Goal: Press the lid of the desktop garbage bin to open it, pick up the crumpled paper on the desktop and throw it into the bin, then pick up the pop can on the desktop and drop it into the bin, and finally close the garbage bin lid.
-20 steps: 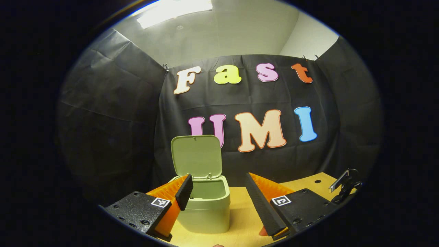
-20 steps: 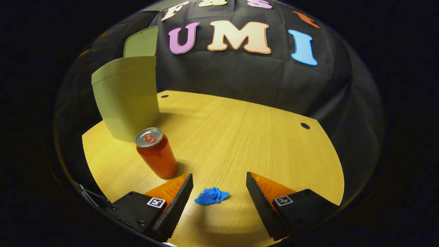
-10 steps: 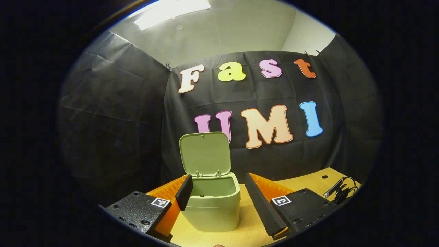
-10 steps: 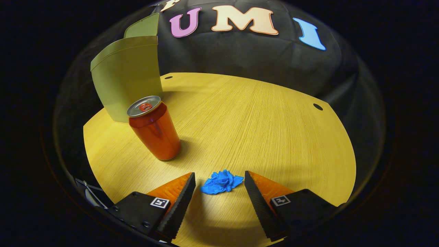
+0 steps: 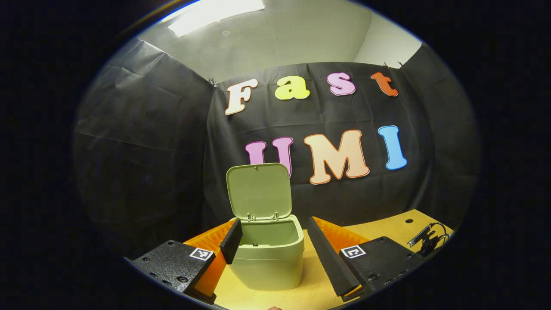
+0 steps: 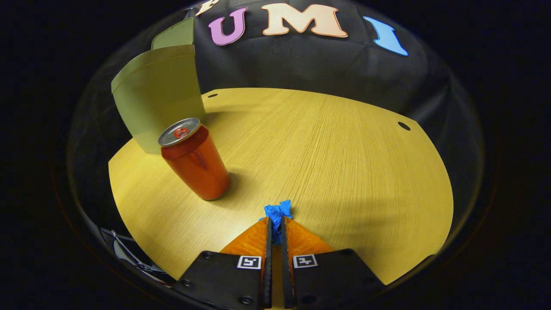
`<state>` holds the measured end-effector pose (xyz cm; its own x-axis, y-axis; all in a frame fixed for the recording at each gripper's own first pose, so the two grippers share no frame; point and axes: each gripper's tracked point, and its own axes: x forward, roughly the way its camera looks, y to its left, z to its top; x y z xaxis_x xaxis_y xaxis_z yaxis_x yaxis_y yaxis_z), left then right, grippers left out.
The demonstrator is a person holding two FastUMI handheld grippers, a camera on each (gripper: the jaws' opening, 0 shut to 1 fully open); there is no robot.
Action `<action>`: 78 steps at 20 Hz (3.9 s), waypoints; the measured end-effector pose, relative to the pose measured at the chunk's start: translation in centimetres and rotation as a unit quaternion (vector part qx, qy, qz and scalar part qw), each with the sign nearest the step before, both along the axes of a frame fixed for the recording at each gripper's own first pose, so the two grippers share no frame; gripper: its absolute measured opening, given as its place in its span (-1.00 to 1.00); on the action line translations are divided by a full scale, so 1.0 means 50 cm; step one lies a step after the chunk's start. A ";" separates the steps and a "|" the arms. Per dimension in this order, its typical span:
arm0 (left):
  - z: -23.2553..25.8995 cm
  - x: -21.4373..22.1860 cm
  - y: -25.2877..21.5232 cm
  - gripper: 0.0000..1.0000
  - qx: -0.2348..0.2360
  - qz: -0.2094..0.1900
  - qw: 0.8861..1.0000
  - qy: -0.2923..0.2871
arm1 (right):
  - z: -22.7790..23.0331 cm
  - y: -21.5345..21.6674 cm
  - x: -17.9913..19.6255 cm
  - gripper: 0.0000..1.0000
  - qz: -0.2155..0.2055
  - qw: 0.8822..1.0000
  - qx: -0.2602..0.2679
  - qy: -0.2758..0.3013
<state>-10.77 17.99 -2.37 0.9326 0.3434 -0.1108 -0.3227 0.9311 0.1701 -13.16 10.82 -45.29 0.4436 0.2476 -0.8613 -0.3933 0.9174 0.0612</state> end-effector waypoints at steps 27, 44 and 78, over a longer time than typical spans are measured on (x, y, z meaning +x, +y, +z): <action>-0.023 -0.063 0.114 0.96 -0.013 0.039 0.999 0.000 | 0.515 0.298 0.290 -0.76 0.058 0.950 0.152 -0.266; -0.109 -0.107 0.277 0.88 -0.026 0.066 0.996 0.048 | 0.553 0.636 0.282 -0.77 0.114 0.926 0.242 -0.266; -0.125 0.119 -0.104 0.89 -0.075 -0.113 0.990 0.027 | 0.659 0.102 0.320 0.94 -0.026 0.923 0.125 -0.363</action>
